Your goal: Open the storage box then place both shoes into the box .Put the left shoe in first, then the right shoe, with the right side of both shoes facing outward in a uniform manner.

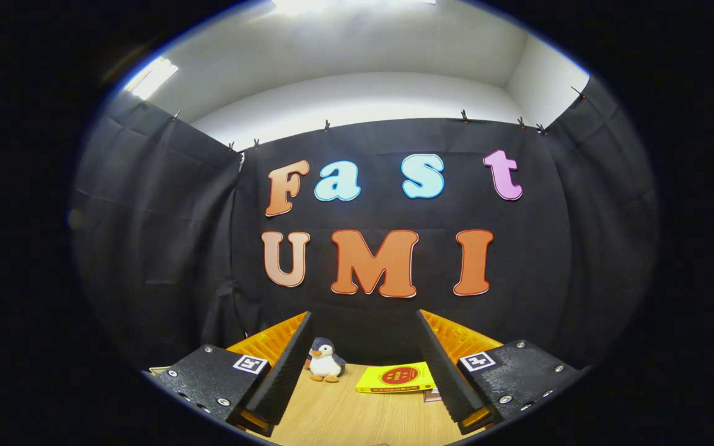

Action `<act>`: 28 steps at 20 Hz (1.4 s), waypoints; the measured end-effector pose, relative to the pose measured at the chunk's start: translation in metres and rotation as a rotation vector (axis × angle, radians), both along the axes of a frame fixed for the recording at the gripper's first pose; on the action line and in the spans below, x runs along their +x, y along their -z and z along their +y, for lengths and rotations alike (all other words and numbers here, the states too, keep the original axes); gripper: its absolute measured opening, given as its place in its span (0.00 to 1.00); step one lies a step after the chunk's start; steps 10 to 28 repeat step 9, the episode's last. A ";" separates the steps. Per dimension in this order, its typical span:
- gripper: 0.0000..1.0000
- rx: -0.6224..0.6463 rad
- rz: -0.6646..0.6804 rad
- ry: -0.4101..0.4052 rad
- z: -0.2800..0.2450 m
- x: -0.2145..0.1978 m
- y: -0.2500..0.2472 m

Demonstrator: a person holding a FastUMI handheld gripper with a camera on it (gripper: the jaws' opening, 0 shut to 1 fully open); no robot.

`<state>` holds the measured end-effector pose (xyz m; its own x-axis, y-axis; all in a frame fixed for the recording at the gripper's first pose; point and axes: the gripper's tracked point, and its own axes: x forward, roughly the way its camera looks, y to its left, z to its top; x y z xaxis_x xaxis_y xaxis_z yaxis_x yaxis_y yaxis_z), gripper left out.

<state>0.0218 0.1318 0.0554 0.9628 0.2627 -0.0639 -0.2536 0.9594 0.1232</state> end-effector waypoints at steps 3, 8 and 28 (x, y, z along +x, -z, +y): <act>0.97 -0.001 0.008 0.011 -0.007 -0.002 0.004; 0.97 0.021 0.011 0.020 -0.014 -0.006 0.012; 0.97 0.025 0.013 0.023 -0.015 -0.006 0.013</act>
